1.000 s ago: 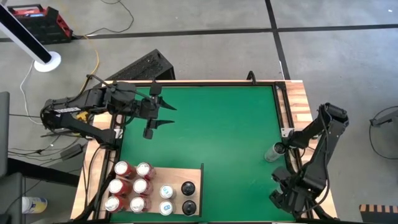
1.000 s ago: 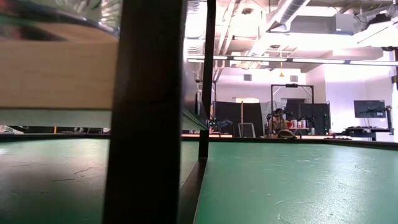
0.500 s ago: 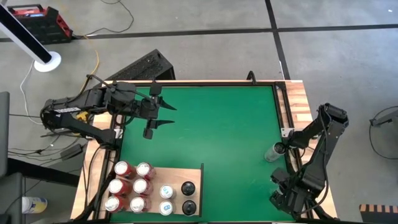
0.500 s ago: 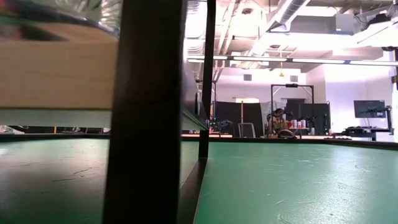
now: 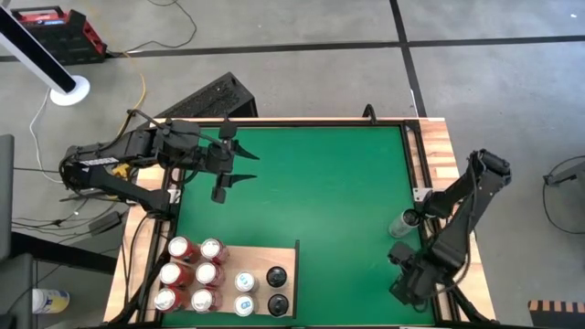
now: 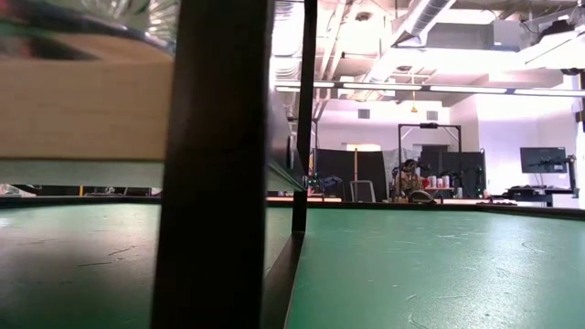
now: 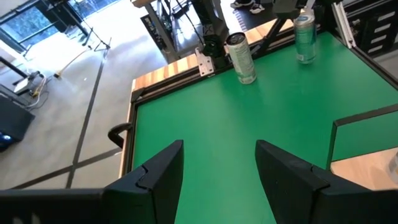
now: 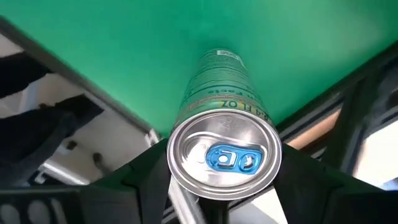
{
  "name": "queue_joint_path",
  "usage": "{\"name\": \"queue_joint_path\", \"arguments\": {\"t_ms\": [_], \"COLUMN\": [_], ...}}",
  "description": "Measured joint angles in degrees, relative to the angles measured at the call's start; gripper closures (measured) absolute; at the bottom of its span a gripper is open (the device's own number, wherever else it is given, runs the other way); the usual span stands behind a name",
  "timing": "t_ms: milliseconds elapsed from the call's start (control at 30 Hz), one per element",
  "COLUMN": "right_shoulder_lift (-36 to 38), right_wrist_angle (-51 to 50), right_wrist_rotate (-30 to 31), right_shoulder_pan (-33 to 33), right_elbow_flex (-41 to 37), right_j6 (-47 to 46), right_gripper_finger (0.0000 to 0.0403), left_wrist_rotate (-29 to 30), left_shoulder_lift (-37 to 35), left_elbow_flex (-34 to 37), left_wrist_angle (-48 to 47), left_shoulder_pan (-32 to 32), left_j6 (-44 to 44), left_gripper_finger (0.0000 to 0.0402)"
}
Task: Place canned beverage on shelf
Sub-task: Put the blue soda can on the shelf aligned with the other blue soda can
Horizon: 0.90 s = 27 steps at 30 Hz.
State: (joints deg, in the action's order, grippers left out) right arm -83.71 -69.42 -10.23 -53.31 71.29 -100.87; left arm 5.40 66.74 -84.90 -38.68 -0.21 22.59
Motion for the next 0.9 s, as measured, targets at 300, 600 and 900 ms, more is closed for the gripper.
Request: {"name": "queue_joint_path", "arguments": {"t_ms": [300,600,900], "right_shoulder_lift": [2.85,1.76,0.34], "right_wrist_angle": [-14.3,-10.27,8.27], "right_wrist_rotate": [5.96,12.4,11.9], "right_shoulder_pan": [17.02,41.79,56.31], "right_elbow_flex": [5.85,11.23,11.94], "right_j6": [21.46,49.41,66.64], "right_gripper_finger": [0.0143,0.0143,0.0143], "left_wrist_rotate": [-0.18,-0.67,-0.62], "left_shoulder_lift": [0.0,0.0,0.0], "left_elbow_flex": [-0.02,-0.02,-0.02], "left_wrist_angle": [-3.78,-10.97,-11.65], "left_shoulder_pan": [-0.02,-0.02,-0.02], "left_j6": [-3.81,-8.53,-10.41], "left_gripper_finger": [0.0216,0.0216,0.0216]}}
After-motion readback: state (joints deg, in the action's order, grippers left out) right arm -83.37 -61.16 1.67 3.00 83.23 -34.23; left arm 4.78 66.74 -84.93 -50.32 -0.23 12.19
